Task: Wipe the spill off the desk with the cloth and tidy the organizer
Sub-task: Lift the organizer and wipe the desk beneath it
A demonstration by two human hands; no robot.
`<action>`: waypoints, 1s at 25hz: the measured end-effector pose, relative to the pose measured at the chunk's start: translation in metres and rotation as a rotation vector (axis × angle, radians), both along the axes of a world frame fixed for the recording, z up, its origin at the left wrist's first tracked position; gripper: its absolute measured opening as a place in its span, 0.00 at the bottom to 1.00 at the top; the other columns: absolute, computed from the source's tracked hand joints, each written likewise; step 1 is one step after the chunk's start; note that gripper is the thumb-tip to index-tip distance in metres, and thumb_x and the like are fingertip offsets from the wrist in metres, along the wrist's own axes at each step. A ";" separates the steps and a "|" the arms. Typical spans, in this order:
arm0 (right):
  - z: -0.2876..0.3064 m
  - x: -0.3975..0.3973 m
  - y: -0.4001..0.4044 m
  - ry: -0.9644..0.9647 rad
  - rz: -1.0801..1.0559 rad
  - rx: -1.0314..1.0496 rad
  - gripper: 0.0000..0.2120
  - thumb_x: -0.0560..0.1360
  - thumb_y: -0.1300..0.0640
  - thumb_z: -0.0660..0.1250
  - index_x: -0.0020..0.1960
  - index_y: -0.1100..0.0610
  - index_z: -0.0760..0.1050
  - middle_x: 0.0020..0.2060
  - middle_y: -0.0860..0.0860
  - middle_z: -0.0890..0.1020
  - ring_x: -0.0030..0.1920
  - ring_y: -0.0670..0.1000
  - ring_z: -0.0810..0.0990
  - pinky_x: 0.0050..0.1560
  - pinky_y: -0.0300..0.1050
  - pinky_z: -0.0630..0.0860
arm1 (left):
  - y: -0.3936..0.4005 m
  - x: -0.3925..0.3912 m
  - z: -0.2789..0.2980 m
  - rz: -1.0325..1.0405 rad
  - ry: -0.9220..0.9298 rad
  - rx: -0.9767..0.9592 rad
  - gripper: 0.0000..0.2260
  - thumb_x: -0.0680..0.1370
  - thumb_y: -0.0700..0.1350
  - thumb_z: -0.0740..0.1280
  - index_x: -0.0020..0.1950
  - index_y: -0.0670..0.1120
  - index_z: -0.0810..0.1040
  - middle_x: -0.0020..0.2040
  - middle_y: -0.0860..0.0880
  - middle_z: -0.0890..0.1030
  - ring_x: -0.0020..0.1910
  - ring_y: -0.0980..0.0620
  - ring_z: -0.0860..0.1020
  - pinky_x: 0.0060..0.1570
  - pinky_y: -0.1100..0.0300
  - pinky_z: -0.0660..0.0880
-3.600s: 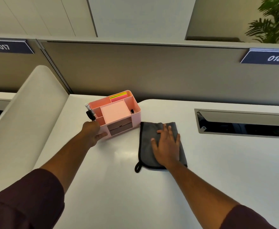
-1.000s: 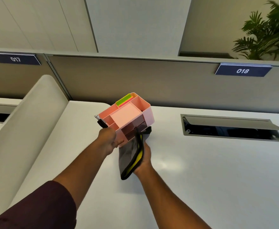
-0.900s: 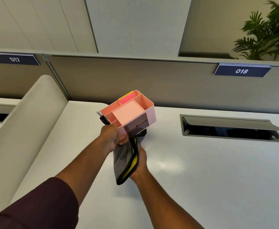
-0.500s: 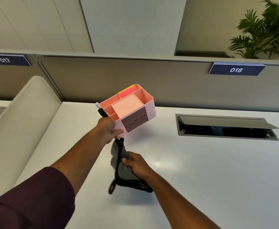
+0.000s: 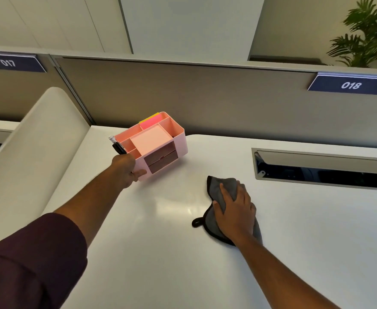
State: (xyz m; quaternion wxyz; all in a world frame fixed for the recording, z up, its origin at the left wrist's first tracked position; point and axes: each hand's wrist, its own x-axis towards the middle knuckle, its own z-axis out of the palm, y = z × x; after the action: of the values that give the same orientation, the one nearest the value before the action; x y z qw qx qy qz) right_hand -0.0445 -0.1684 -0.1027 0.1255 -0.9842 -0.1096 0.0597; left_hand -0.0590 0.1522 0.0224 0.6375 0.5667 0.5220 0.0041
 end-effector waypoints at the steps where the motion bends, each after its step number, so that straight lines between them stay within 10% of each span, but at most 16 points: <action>1: -0.009 0.000 0.008 -0.041 0.029 -0.050 0.31 0.82 0.35 0.55 0.83 0.41 0.58 0.83 0.58 0.57 0.83 0.61 0.55 0.77 0.64 0.61 | 0.009 -0.001 -0.005 0.010 0.008 -0.003 0.23 0.81 0.34 0.65 0.76 0.43 0.66 0.73 0.37 0.70 0.68 0.29 0.70 0.58 0.40 0.80; 7: -0.022 0.048 0.067 -0.077 0.050 -0.146 0.38 0.80 0.29 0.38 0.85 0.47 0.50 0.84 0.61 0.51 0.84 0.63 0.47 0.80 0.71 0.47 | 0.054 -0.007 -0.023 0.073 0.018 0.028 0.18 0.82 0.36 0.62 0.72 0.42 0.71 0.69 0.38 0.74 0.59 0.34 0.74 0.45 0.47 0.82; 17: -0.026 -0.023 0.220 -0.050 0.346 -0.039 0.38 0.80 0.32 0.46 0.85 0.50 0.53 0.84 0.60 0.53 0.84 0.62 0.48 0.80 0.69 0.41 | 0.098 -0.013 -0.036 0.086 -0.041 0.011 0.15 0.82 0.37 0.62 0.69 0.44 0.75 0.66 0.42 0.79 0.61 0.41 0.78 0.49 0.48 0.82; 21: -0.025 -0.054 0.236 -0.001 0.533 -0.045 0.37 0.80 0.33 0.48 0.85 0.46 0.49 0.85 0.57 0.50 0.85 0.58 0.43 0.81 0.67 0.39 | 0.108 -0.023 -0.043 0.022 -0.001 0.049 0.17 0.81 0.33 0.63 0.69 0.43 0.74 0.64 0.41 0.79 0.57 0.42 0.79 0.35 0.55 0.83; 25: -0.018 -0.088 0.232 0.038 0.753 -0.028 0.35 0.80 0.34 0.53 0.85 0.44 0.51 0.85 0.55 0.47 0.85 0.56 0.41 0.81 0.65 0.34 | 0.110 -0.028 -0.047 0.067 -0.003 0.081 0.18 0.82 0.32 0.60 0.72 0.39 0.73 0.68 0.40 0.78 0.61 0.41 0.80 0.48 0.51 0.82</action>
State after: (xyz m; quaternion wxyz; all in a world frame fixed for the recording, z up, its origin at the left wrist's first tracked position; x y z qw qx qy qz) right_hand -0.1324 0.0637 -0.1211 0.0831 -0.8753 -0.4606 0.1215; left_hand -0.0872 0.2618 -0.0248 0.6145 0.5741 0.5390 0.0475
